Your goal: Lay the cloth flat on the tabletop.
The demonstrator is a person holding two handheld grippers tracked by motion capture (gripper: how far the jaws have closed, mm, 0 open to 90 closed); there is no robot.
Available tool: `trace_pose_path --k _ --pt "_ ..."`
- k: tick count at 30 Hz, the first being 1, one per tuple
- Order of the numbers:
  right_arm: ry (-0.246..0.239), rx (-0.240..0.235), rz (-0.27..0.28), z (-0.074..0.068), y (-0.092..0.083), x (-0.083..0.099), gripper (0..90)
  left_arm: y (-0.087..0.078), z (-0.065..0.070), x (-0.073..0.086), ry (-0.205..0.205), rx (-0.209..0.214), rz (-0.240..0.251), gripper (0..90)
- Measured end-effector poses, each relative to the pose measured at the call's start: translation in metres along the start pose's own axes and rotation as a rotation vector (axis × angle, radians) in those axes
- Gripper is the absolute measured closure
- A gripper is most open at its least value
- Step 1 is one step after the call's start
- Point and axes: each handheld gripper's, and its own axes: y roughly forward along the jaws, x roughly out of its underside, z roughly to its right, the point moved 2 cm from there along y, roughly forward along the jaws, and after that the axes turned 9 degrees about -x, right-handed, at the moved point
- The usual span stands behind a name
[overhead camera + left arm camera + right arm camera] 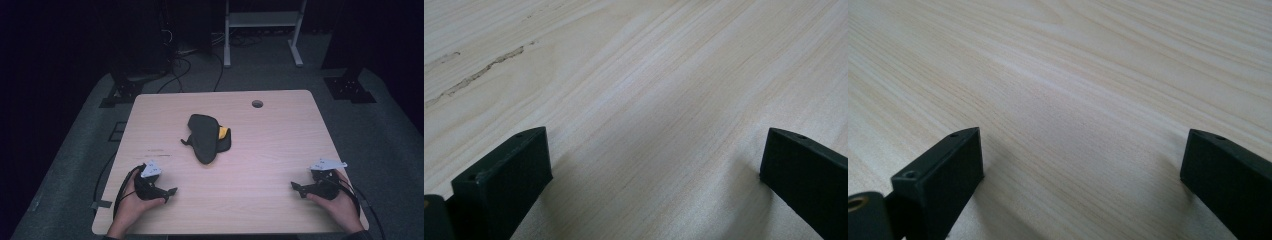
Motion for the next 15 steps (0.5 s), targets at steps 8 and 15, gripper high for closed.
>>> trace_pose_path --k 8,15 --pt "-0.002 -0.001 -0.001 -0.0001 -0.0001 0.0001 2.5 -0.0011 -0.0012 0.0002 -0.015 -0.015 0.012 2.7" --pt "-0.003 0.0 -0.001 -0.0001 0.0 0.0001 2.6 -0.0063 -0.0047 -0.0004 -0.025 -0.017 0.018 20.3"
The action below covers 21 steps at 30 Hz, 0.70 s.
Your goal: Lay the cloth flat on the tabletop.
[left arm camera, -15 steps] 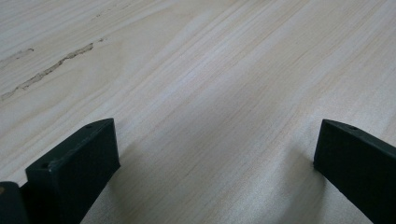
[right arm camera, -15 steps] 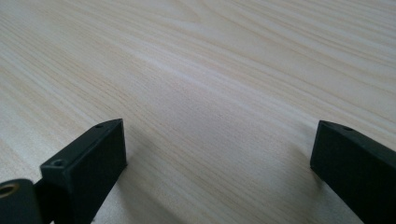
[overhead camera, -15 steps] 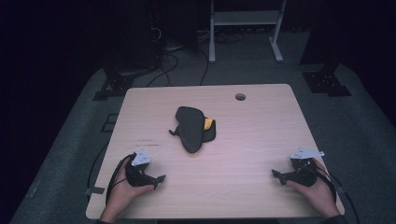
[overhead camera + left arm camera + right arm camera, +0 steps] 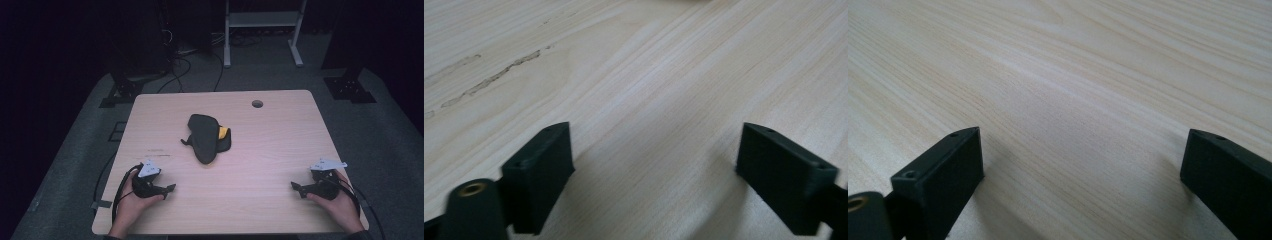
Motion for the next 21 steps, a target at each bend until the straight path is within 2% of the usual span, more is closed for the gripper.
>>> trace_pose_path --k 5,8,9,12,21 --pt "-0.001 0.0 0.0 0.0 0.0 0.0 2.5 -0.004 -0.002 -0.008 -0.032 0.011 0.034 25.8" --pt "0.0 0.0 0.0 0.0 0.0 0.0 2.6 -0.004 -0.002 -0.013 -0.031 -0.001 0.052 27.4" --pt "0.0 0.001 0.0 0.0 0.0 0.0 2.5 -0.004 -0.002 -0.017 -0.03 0.003 0.068 29.6" --pt "0.001 0.001 0.0 0.0 0.0 0.0 2.5 -0.003 -0.002 -0.022 -0.029 0.009 0.072 32.4" --pt "0.0 0.001 -0.001 0.0 0.0 0.0 2.5 0.001 -0.002 -0.045 -0.037 0.035 0.102 34.7"
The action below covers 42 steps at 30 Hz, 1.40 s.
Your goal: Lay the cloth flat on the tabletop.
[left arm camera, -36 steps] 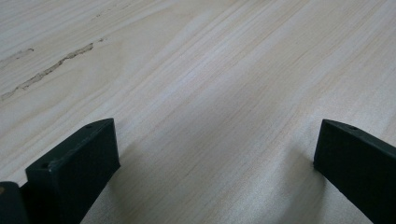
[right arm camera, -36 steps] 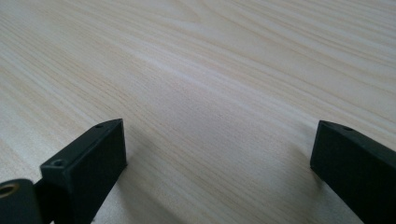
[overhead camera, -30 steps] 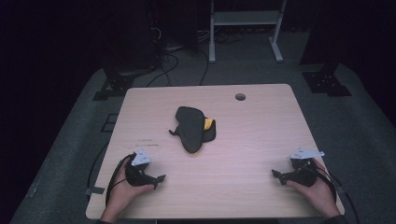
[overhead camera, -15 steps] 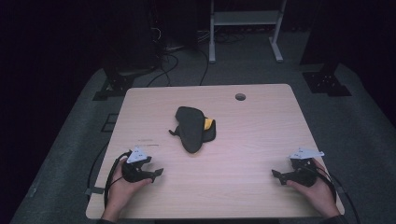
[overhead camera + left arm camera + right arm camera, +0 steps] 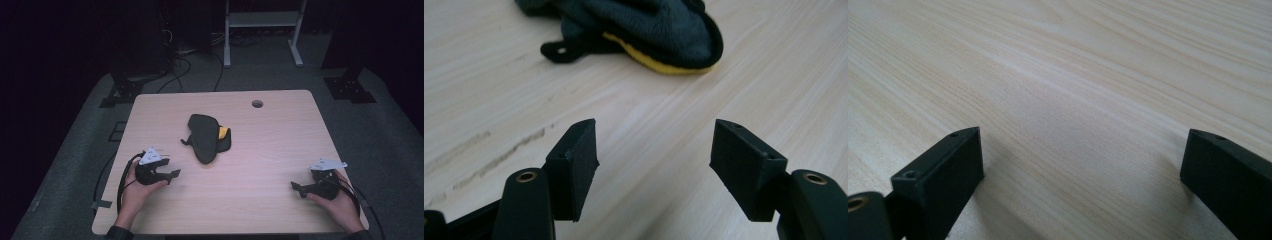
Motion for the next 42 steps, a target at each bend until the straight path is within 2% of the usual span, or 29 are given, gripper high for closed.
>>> trace_pose_path --k 6,15,21,23,29,31,37,39,41,42 --pt "0.0 0.0 0.0 0.0 0.0 0.0 2.5 0.011 0.002 -0.017 0.023 0.001 0.02 35.0" --pt "-0.001 -0.001 0.0 0.0 0.0 0.0 2.6 0.03 0.006 -0.038 0.024 0.014 0.046 35.2" --pt "-0.001 -0.001 0.0 0.0 0.0 0.0 2.6 0.046 0.02 -0.055 0.058 0.037 0.058 38.5" --pt "0.0 -0.001 0.0 0.0 0.0 0.0 2.6 0.05 0.023 -0.059 0.073 0.034 0.053 38.5" --pt "-0.001 -0.001 0.0 0.0 0.0 0.0 2.5 0.062 0.027 -0.068 0.079 0.023 0.066 39.6" --pt "-0.001 -0.001 0.0 0.0 0.0 0.0 2.5 0.068 0.026 -0.069 0.09 0.008 0.047 39.9" --pt "-0.001 -0.001 0.0 0.0 0.0 0.0 2.6 0.084 0.022 -0.068 0.079 -0.027 0.009 46.4" --pt "-0.001 -0.001 0.001 0.0 0.0 0.0 2.6 0.091 0.021 -0.066 0.076 -0.04 -0.015 52.7" --pt "-0.001 -0.001 0.0 0.0 0.0 0.0 2.6 0.093 0.02 -0.065 0.067 -0.043 -0.023 63.5" --pt "-0.001 -0.001 0.0 0.0 0.0 0.0 2.6 0.094 0.02 -0.065 0.057 -0.045 -0.033 63.5"
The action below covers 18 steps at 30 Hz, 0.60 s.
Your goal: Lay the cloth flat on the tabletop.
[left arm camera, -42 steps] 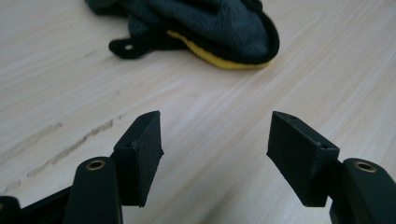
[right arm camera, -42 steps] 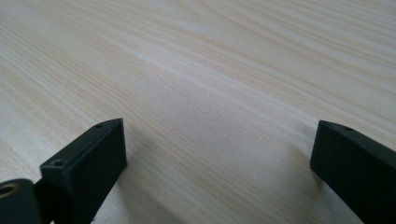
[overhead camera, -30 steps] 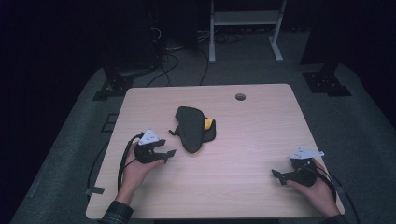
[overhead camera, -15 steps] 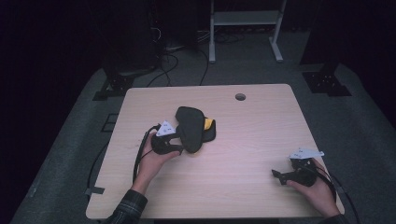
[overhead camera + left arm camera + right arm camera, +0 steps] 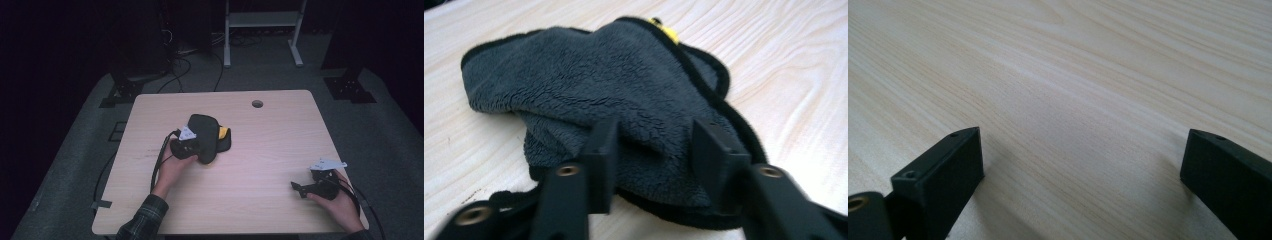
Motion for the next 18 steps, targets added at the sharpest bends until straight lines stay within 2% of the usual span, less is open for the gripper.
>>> trace_pose_path --k 1,2,4,6,8,9,10,11,12,14,15,16,18 --pt "0.0 0.0 0.0 0.0 0.0 0.0 2.6 0.001 -0.001 0.0 -0.015 0.007 -0.009 68.5" --pt "0.0 -0.001 0.0 0.0 0.0 0.0 2.6 0.003 -0.001 -0.001 -0.049 0.033 -0.03 78.9" --pt "-0.001 -0.001 0.0 0.0 0.0 0.0 2.6 0.003 0.0 -0.002 -0.057 0.042 -0.036 84.3" --pt "-0.001 -0.001 0.0 0.0 0.0 0.0 2.6 0.002 0.003 -0.003 -0.063 0.061 -0.038 85.1" --pt "-0.001 -0.001 0.0 0.0 0.0 0.0 2.6 -0.003 0.009 -0.008 -0.06 0.101 -0.032 85.7" --pt "-0.001 -0.001 0.0 0.0 0.0 0.0 2.6 -0.003 0.009 -0.008 -0.06 0.101 -0.032 85.7" --pt "-0.001 -0.001 0.0 0.0 0.0 0.0 2.6 -0.007 0.015 -0.012 -0.056 0.129 -0.019 85.8" --pt "-0.001 -0.001 0.0 0.0 0.0 0.0 2.6 -0.007 0.015 -0.012 -0.056 0.129 -0.019 85.9" --pt "-0.001 -0.001 0.0 0.0 0.0 0.0 2.6 -0.012 0.022 -0.016 -0.048 0.157 -0.002 86.0" --pt "-0.001 -0.001 0.0 0.0 0.0 0.0 2.6 -0.014 0.026 -0.019 -0.037 0.169 0.004 86.1" --pt "-0.001 -0.001 0.0 0.0 0.0 0.0 2.6 -0.019 0.034 -0.023 -0.032 0.198 0.023 86.1" --pt "-0.001 -0.001 0.0 0.0 0.0 0.0 2.6 -0.019 0.034 -0.023 -0.032 0.198 0.023 86.1" --pt "-0.001 -0.001 -0.001 0.0 0.0 0.0 2.6 -0.028 0.043 -0.03 -0.026 0.236 0.054 86.1"
